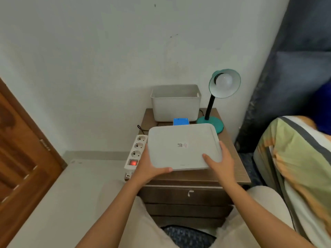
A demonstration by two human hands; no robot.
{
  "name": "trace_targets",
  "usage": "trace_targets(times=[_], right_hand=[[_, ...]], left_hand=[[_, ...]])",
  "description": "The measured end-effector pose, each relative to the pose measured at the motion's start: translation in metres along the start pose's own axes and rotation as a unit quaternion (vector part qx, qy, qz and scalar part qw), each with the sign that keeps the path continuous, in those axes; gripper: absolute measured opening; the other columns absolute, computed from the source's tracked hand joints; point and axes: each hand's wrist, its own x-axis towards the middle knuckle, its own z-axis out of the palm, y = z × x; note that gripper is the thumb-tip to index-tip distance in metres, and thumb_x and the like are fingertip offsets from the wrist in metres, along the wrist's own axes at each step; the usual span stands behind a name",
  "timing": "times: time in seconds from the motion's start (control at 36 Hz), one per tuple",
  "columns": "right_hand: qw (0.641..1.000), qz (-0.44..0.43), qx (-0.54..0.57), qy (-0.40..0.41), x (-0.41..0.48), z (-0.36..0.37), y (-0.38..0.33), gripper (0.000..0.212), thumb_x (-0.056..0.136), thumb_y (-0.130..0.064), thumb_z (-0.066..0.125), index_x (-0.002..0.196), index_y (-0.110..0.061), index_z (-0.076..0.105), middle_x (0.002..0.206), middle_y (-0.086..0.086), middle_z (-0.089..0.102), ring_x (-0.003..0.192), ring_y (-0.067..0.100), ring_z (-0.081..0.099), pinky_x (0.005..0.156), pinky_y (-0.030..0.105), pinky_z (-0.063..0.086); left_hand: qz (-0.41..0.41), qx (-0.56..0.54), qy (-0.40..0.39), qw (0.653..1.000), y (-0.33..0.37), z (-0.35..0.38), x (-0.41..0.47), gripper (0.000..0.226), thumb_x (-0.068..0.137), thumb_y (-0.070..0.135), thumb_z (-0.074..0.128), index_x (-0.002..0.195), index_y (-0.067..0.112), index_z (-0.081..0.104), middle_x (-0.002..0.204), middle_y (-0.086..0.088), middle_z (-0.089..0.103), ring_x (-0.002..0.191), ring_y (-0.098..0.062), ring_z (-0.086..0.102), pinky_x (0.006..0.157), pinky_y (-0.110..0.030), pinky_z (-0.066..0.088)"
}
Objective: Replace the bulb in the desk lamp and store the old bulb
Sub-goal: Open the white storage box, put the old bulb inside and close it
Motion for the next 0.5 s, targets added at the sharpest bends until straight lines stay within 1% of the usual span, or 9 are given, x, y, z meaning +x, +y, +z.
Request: trace_targets(times=[0.08, 0.14, 0.19, 0.25, 0.31, 0.33, 0.42, 0.5], right_hand=[[1.000, 0.027, -0.008, -0.005, -0.019, -0.003, 0.020, 0.078, 0.080, -0.027, 0.070, 0.145, -0.015, 0.027, 0.149, 0.008, 0.036, 0.135, 0.026, 0.035, 0.110, 0.043, 0.030], [0.999, 0.042, -0.016, -0.003, -0.027, -0.003, 0.032, 0.078, 0.080, -0.027, 0.070, 0.144, -0.013, 0.028, 0.148, 0.009, 0.037, 0.135, 0.027, 0.035, 0.111, 0.041, 0.029], [0.998, 0.056, -0.027, -0.005, -0.031, -0.004, 0.043, 0.078, 0.079, -0.028, 0.071, 0.143, -0.011, 0.029, 0.147, 0.011, 0.038, 0.135, 0.028, 0.036, 0.111, 0.041, 0.029], [0.997, 0.069, -0.036, -0.012, -0.032, -0.002, 0.052, 0.079, 0.078, -0.029, 0.073, 0.143, -0.010, 0.031, 0.146, 0.012, 0.041, 0.133, 0.028, 0.039, 0.110, 0.042, 0.031], [0.996, 0.077, -0.050, -0.021, -0.030, 0.000, 0.057, 0.080, 0.076, -0.028, 0.074, 0.142, -0.009, 0.032, 0.144, 0.013, 0.042, 0.132, 0.029, 0.040, 0.110, 0.043, 0.033], [0.995, 0.079, -0.056, -0.023, -0.028, 0.001, 0.058, 0.081, 0.076, -0.028, 0.074, 0.142, -0.008, 0.032, 0.145, 0.013, 0.042, 0.132, 0.029, 0.040, 0.110, 0.042, 0.032], [0.994, 0.072, -0.079, -0.031, -0.019, 0.006, 0.058, 0.081, 0.078, -0.028, 0.072, 0.143, -0.007, 0.030, 0.147, 0.013, 0.039, 0.135, 0.029, 0.037, 0.111, 0.040, 0.029], [0.990, 0.058, -0.120, -0.053, -0.011, 0.010, 0.056, 0.080, 0.081, -0.032, 0.068, 0.145, -0.008, 0.025, 0.149, 0.012, 0.036, 0.136, 0.028, 0.034, 0.112, 0.039, 0.028]], left_hand=[[-0.027, 0.022, -0.012, 0.999, -0.011, 0.010, -0.020, 0.090, 0.055, 0.033, 0.090, 0.120, 0.039, 0.029, 0.118, 0.029, 0.041, 0.109, 0.014, 0.042, 0.087, -0.011, 0.035], [-0.038, 0.037, -0.019, 0.998, -0.017, 0.014, -0.026, 0.086, 0.054, 0.035, 0.090, 0.118, 0.035, 0.033, 0.116, 0.026, 0.044, 0.109, 0.013, 0.043, 0.083, -0.010, 0.037], [-0.048, 0.040, -0.026, 0.998, -0.023, 0.018, -0.030, 0.087, 0.052, 0.037, 0.091, 0.120, 0.030, 0.037, 0.119, 0.021, 0.048, 0.111, 0.009, 0.047, 0.084, -0.013, 0.040], [-0.057, 0.032, -0.036, 0.997, -0.028, 0.022, -0.032, 0.087, 0.053, 0.031, 0.092, 0.121, 0.027, 0.037, 0.119, 0.020, 0.050, 0.111, 0.011, 0.048, 0.084, -0.013, 0.042], [-0.063, 0.025, -0.047, 0.997, -0.031, 0.024, -0.032, 0.084, 0.056, 0.023, 0.091, 0.120, 0.026, 0.036, 0.118, 0.020, 0.050, 0.108, 0.017, 0.047, 0.079, -0.008, 0.043], [-0.066, 0.026, -0.051, 0.996, -0.032, 0.025, -0.031, 0.084, 0.057, 0.022, 0.090, 0.120, 0.027, 0.035, 0.118, 0.020, 0.049, 0.107, 0.017, 0.047, 0.077, -0.006, 0.043], [-0.069, 0.035, -0.046, 0.996, -0.034, 0.024, -0.024, 0.087, 0.056, 0.024, 0.091, 0.123, 0.025, 0.037, 0.122, 0.017, 0.050, 0.111, 0.011, 0.047, 0.079, -0.005, 0.040], [-0.082, 0.049, -0.034, 0.995, -0.039, 0.023, -0.017, 0.091, 0.051, 0.029, 0.093, 0.123, 0.022, 0.037, 0.121, 0.012, 0.050, 0.112, 0.004, 0.047, 0.081, -0.007, 0.037]])
